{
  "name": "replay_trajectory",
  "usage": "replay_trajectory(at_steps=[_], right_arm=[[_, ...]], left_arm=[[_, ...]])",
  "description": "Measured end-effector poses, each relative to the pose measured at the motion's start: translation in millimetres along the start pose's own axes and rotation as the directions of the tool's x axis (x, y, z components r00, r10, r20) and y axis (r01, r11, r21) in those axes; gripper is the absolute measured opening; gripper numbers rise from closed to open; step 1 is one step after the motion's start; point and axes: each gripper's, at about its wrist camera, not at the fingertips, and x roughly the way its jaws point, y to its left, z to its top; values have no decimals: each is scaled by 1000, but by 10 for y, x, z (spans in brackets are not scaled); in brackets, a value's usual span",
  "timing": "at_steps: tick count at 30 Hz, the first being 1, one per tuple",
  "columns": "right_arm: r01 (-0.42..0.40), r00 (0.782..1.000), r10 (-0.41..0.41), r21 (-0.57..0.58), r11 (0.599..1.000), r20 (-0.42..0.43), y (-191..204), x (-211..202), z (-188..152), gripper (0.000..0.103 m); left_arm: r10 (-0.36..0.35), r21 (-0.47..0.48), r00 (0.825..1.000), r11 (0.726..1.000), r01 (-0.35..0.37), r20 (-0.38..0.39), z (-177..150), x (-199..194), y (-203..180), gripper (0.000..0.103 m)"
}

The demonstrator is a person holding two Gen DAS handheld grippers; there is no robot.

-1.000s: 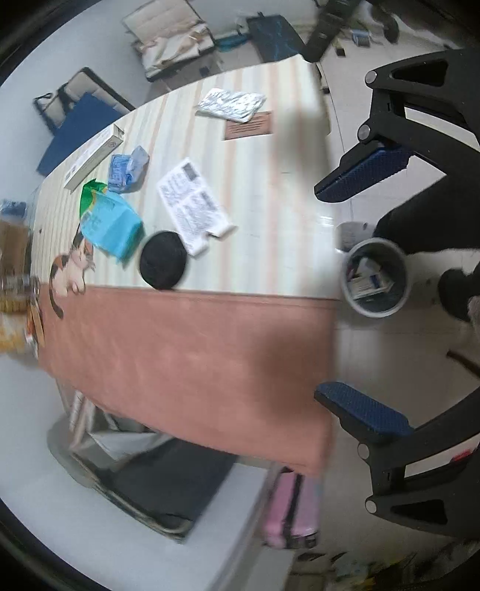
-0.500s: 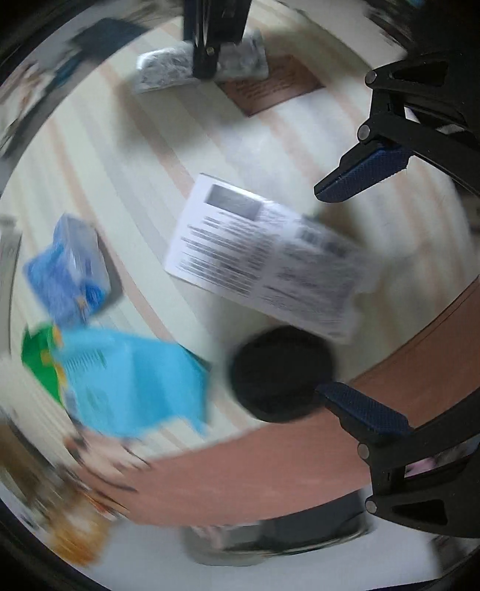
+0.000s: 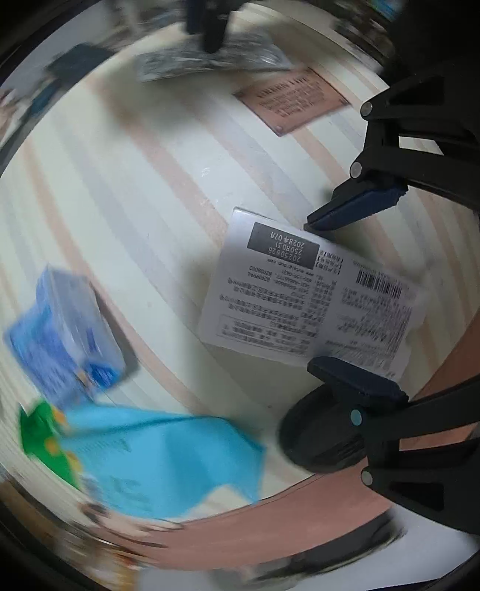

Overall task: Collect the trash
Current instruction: 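Grasp the white leaflet with the left tool while the right tool grasps the foil blister pack, then lift the leaflet with the left tool while the right tool lifts the blister pack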

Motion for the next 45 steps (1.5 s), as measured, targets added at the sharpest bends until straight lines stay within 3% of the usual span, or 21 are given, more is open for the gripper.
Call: replay_trajectory(at_steps=[3, 5, 6, 7, 9, 11, 12, 13, 14, 17, 22, 27, 30, 31, 33, 34, 35, 37, 38, 40, 45], right_arm=[[-27, 1000, 27, 30, 999, -5, -116, 0, -11, 49], [-56, 998, 57, 56, 997, -13, -169, -5, -9, 51], [-72, 997, 73, 70, 995, -12, -185, -14, -2, 54], [-77, 997, 78, 76, 994, -11, -195, -15, 8, 59], [-87, 996, 88, 75, 993, -9, -184, -24, 23, 60], [-88, 996, 88, 63, 994, -4, -139, -39, 26, 60], [-88, 996, 88, 54, 995, 0, -117, -49, 36, 60], [-86, 996, 86, 50, 995, 1, -104, -42, 60, 61], [-84, 996, 84, 45, 995, 0, -82, -42, 65, 61], [-86, 996, 86, 42, 995, -14, -52, -15, 72, 61], [-90, 995, 91, 41, 995, -27, -47, 22, 71, 61], [-83, 996, 84, 40, 996, -25, -48, 47, 117, 61], [-72, 997, 73, 39, 997, -26, -37, 72, 135, 61], [-69, 997, 70, 39, 997, -27, -31, 85, 139, 61], [-57, 998, 58, 35, 998, -29, -15, 123, 141, 61], [-51, 998, 52, 34, 998, -23, -4, 118, 144, 61], [-36, 999, 36, 30, 999, -21, 24, 123, 138, 62], [2, 1000, -2, 11, 1000, -11, 104, 135, 121, 63], [35, 999, -35, -10, 999, 0, 163, 144, 104, 63], [94, 995, -92, -63, 994, 33, 285, 157, 55, 62], [120, 992, -107, -220, 968, 72, 536, 158, -89, 52]], left_arm=[[-116, -197, 993, 974, 115, 6, -86, -17, 173, 68], [-261, -366, 965, 894, 258, 42, -187, -41, 297, 68], [-291, -395, 955, 873, 287, 52, -212, -47, 322, 68], [-307, -389, 950, 868, 307, 65, -228, -83, 320, 68], [-174, -259, 983, 948, 185, 65, -212, -186, 231, 68], [-29, -100, 998, 994, 35, 57, -170, -201, 137, 70], [43, -16, 998, 999, -42, 43, -140, -159, 97, 70], [64, 28, 997, 997, -65, 30, -120, -119, 82, 71], [82, 80, 997, 993, -82, 8, -98, -53, 74, 82], [57, 145, 998, 988, -55, -11, 6, -2, 57, 92], [2, 209, 996, 978, 18, -93, 153, 182, -75, 92], [-92, 96, 994, 991, 97, -50, 22, 157, 38, 77], [-147, -84, 988, 986, 143, -44, -123, 147, 145, 77], [-183, -213, 982, 962, 170, -45, -206, 159, 196, 77], [-263, -404, 964, 887, 224, -41, -405, 202, 261, 77], [-311, -536, 950, 806, 253, -19, -560, 234, 305, 77], [-335, -604, 942, 747, 276, 17, -666, 236, 322, 77], [-350, -676, 934, 673, 299, 65, -803, 241, 333, 77], [-341, -686, 936, 661, 304, 86, -845, 232, 316, 77], [-316, -664, 945, 689, 291, 86, -856, 221, 247, 77], [-246, -601, 967, 763, 237, 69, -900, 165, 12, 77]])
